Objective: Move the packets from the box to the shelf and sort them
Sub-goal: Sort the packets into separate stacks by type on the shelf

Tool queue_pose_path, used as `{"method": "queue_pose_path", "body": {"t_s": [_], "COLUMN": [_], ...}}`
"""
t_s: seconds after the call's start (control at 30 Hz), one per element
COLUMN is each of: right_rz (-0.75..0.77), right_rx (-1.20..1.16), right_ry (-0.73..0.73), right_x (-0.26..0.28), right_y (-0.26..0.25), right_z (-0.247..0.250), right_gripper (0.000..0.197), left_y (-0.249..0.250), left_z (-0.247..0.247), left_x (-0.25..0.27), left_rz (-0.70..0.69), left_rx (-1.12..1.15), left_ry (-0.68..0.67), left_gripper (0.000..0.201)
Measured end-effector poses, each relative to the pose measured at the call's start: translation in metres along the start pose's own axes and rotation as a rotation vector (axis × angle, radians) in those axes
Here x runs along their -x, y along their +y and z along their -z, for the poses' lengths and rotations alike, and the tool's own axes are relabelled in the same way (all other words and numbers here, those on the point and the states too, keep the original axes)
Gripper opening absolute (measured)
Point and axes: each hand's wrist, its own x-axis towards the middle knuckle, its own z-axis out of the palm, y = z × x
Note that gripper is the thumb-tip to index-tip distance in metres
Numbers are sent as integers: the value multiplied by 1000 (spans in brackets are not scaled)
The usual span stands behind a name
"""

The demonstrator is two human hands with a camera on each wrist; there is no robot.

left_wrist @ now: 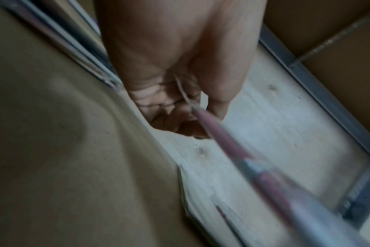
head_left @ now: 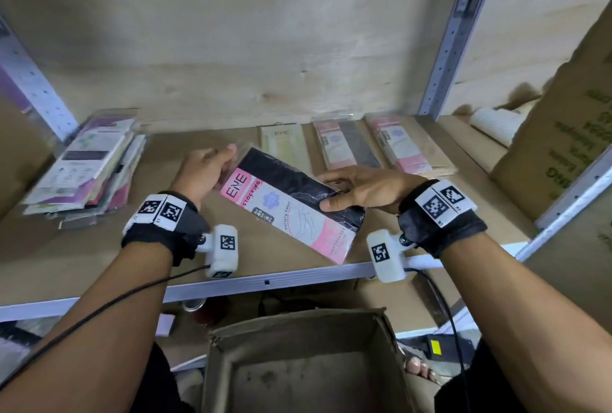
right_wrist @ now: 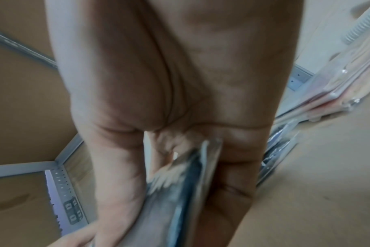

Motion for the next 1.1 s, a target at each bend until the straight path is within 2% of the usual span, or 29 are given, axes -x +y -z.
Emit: {"method": "queue_pose_path", "body": {"t_s": [0.13,0.2,0.27,0.33,0.57,0.73,0.8,0.87,0.97,1.1], "right_rz": [3,9,3,1,12,14,36,73,100,79], "right_rx": [32,49,48,69,50,69,88,84,53,56], "right_ry": [12,18,26,25,15,-13,-16,-20,-10,-2], "right_x": [8,11,12,13,11,13,15,16,16,15], "right_y": [0,0,1,2,7,5,2,0,-2,-4], "right_z": [3,4,5,5,5,6,5,3,1,0], "right_gripper": [49,50,52,55,53,51,52,56,60,62], "left_y": [-3,-3,-1,2,8,6,7,10,14,14], "left_z": [-3,-3,-4,-4,-1,1,1,2,6,5], "left_x": [0,1,4,8,18,19,19,20,19,21], "left_rz": [-64,-91,-114,-123,-145,-212,-169,-34,127,209], "left_rx": [-188,-217,-213,-186,-41,-115,-112,-12,73,135], "left_ry": [-12,-9,-25,-54,-113,-68,-65,-89,-153,-176], "left_gripper": [48,64,70,67,31,43,53,58,51,48]}}
